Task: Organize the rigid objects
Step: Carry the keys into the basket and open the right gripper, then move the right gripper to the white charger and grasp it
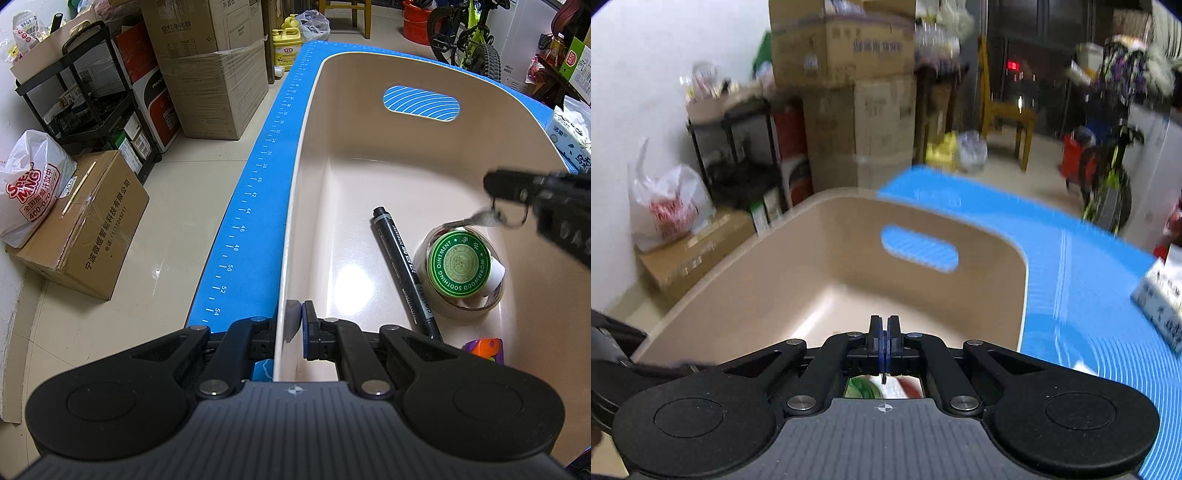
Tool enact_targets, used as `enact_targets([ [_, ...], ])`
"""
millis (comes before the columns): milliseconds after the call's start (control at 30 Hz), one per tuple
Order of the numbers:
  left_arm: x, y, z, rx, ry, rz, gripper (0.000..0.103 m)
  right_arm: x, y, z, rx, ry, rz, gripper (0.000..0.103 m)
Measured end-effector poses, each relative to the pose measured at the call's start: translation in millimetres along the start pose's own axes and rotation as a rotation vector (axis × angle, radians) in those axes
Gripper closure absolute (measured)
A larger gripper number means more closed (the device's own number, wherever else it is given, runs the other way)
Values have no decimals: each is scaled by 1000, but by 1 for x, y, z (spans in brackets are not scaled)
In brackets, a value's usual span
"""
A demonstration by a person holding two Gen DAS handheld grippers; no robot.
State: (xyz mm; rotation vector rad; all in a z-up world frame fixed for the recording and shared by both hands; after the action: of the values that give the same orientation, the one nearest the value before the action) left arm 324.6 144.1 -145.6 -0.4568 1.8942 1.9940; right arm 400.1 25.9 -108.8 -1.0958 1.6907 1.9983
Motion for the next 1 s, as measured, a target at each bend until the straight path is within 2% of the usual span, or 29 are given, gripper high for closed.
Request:
enact_targets([
  [167,0,0,0,0,0,0,94,17,-10,-5,-4,-15,75,89],
  [233,0,0,0,0,0,0,94,18,-8,-6,-5,-17,62,84],
  [267,0,0,0,-1,0,0,94,16,-6,-7,-10,-14,47,69],
  [300,0,0,0,0,0,0,94,15,-3,-8,-14,-9,34,60],
  [367,0,0,0,0,0,0,94,11,5,-10,-15,-5,1,48],
  [400,0,0,0,0,0,0,94,9,9,-11,-12,-2,-19,46],
  [500,0,0,0,0,0,0,94,2,24,-20,0,-5,-67,41],
  [767,0,0,0,1,0,0,94,-16,60,-74,137,-97,-216,24],
  [1000,0,0,0,1,0,0,94,-2,52,-132,265,-183,-195,20],
])
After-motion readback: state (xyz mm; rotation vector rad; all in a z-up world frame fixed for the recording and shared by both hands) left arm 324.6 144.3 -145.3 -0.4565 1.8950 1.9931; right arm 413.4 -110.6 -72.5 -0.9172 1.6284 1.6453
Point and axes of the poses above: each gripper's, at about its wrist camera, not at the fingertips, and y roughly against the way its jaws point, z to its left, x to its underside, the point moved 10 cm from there along -y, roughly the way its jaws point, and after that the axes turned 1 degree about z, right-handed, at the moved point
